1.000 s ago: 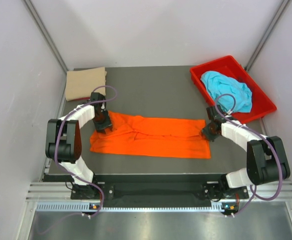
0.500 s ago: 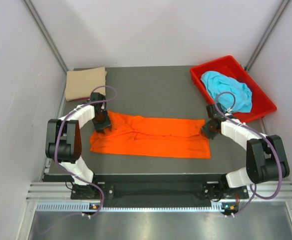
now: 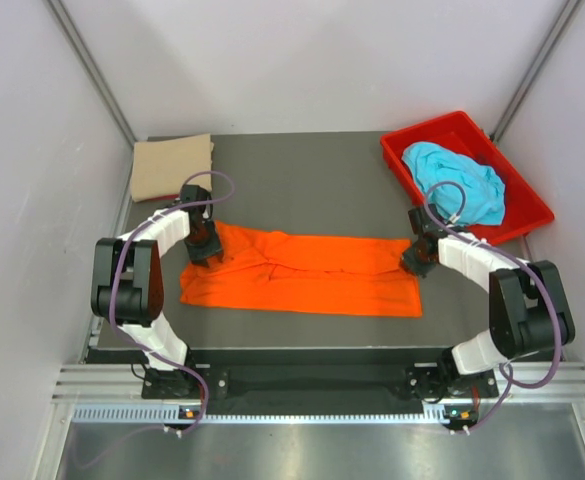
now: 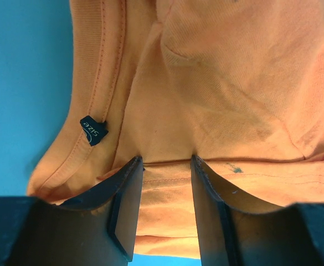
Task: Fold and stack the t-shirts
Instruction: Fold the tshirt
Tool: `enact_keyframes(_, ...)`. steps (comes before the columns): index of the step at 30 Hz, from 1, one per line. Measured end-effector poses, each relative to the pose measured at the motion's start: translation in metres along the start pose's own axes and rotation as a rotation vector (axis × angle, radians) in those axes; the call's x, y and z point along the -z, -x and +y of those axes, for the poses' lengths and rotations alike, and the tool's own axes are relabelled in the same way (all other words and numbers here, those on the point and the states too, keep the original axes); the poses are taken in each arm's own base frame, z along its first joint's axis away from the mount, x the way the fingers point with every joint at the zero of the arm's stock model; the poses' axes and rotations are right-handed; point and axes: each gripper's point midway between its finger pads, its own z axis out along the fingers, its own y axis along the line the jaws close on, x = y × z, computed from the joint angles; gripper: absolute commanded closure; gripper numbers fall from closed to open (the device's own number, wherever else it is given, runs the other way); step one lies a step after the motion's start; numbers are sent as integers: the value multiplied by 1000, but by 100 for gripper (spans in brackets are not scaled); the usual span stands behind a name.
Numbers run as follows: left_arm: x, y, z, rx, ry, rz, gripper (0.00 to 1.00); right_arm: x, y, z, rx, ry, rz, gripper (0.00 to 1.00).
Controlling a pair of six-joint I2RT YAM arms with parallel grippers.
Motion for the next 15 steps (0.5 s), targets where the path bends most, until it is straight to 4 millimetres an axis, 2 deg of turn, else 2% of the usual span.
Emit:
enact_keyframes(7, -1, 1, 3, 6, 20, -5, 55, 4, 15, -6, 78, -31, -69, 100)
enact_keyframes(12, -2, 2, 5, 13, 32, -9, 55, 27, 44, 13, 158, 5, -177, 100)
enact_keyframes(14, -2, 2, 5, 14, 32, -9, 55, 33, 49, 17, 177, 23, -196, 100)
enact_keyframes(15, -2, 1, 5, 14, 33, -8, 55, 34, 48, 18, 182, 28, -194, 96)
